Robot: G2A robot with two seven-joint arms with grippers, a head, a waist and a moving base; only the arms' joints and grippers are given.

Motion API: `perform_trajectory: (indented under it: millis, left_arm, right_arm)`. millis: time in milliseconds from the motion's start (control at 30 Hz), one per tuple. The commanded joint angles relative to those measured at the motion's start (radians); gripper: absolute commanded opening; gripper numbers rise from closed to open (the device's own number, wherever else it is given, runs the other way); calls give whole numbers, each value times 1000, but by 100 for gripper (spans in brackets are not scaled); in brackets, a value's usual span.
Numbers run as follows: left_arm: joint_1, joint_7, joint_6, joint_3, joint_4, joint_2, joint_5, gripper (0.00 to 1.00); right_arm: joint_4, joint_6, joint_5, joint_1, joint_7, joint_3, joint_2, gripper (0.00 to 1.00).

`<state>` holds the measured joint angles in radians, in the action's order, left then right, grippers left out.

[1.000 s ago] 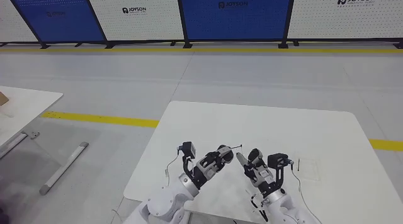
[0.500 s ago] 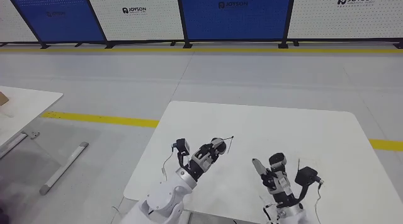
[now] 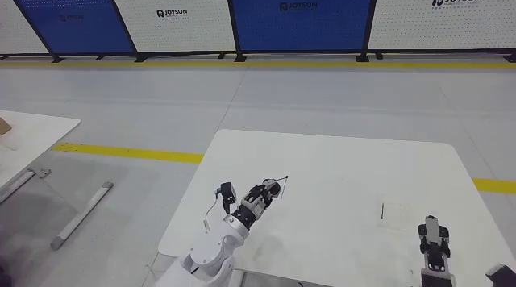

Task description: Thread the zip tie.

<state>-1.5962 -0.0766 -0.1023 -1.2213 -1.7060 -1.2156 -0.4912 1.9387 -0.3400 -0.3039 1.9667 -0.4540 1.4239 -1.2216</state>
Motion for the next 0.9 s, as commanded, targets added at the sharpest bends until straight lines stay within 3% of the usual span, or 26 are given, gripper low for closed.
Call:
perform_trajectory:
  millis: [0, 167, 867]
  left_arm:
    - [4, 24, -13, -13, 19, -2, -26, 0]
    - [30, 130, -63, -15, 73, -12, -22, 0]
    - [30, 130, -63, -15, 73, -12, -22, 0]
  right_arm:
    - [6, 0, 56, 21, 16, 27, 9, 100]
    - [-6, 0, 136, 41, 75, 69, 22, 100]
    - [-6, 0, 136, 41, 75, 69, 22, 100]
